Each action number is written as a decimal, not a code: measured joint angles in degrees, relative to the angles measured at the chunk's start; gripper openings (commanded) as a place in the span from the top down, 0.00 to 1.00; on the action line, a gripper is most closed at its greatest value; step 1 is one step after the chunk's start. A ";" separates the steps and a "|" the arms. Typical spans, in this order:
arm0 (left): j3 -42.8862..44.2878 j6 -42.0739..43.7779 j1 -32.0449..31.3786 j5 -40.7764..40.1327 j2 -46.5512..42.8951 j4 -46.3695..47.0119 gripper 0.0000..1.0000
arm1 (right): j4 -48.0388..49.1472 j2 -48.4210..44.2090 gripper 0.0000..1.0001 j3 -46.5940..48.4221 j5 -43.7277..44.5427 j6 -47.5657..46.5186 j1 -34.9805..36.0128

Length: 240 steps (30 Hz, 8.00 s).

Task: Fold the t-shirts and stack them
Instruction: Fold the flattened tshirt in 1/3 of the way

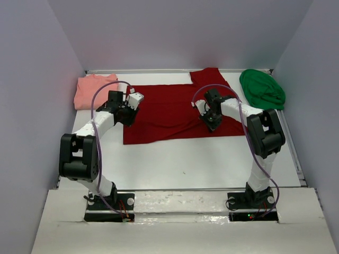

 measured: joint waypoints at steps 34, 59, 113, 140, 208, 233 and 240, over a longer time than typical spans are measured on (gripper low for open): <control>7.98 5.20 -12.11 -3.10 10.23 1.84 0.51 | 1.68 -0.57 1.00 -1.16 -0.48 2.40 -1.90; 9.20 11.26 -22.10 -1.66 12.85 4.11 0.40 | 1.42 0.02 1.00 -0.72 -2.03 3.87 -2.99; 10.73 15.13 -31.47 -17.33 18.84 7.96 1.00 | 1.27 0.13 1.00 -0.61 -2.84 3.87 -3.43; 10.93 16.74 -35.21 -38.47 24.55 16.02 1.00 | 0.81 0.44 1.00 -0.17 -2.82 3.87 -3.43; 11.65 -1.05 2.89 -1.25 7.58 -15.32 0.69 | 0.07 0.87 1.00 0.50 -2.86 3.82 -3.43; 10.27 0.50 7.10 2.45 12.52 -16.26 0.71 | -0.02 0.96 1.00 0.59 -2.89 3.82 -3.43; 8.22 0.83 7.10 2.16 12.98 -15.74 0.66 | -0.04 0.96 1.00 0.61 -2.89 3.80 -3.43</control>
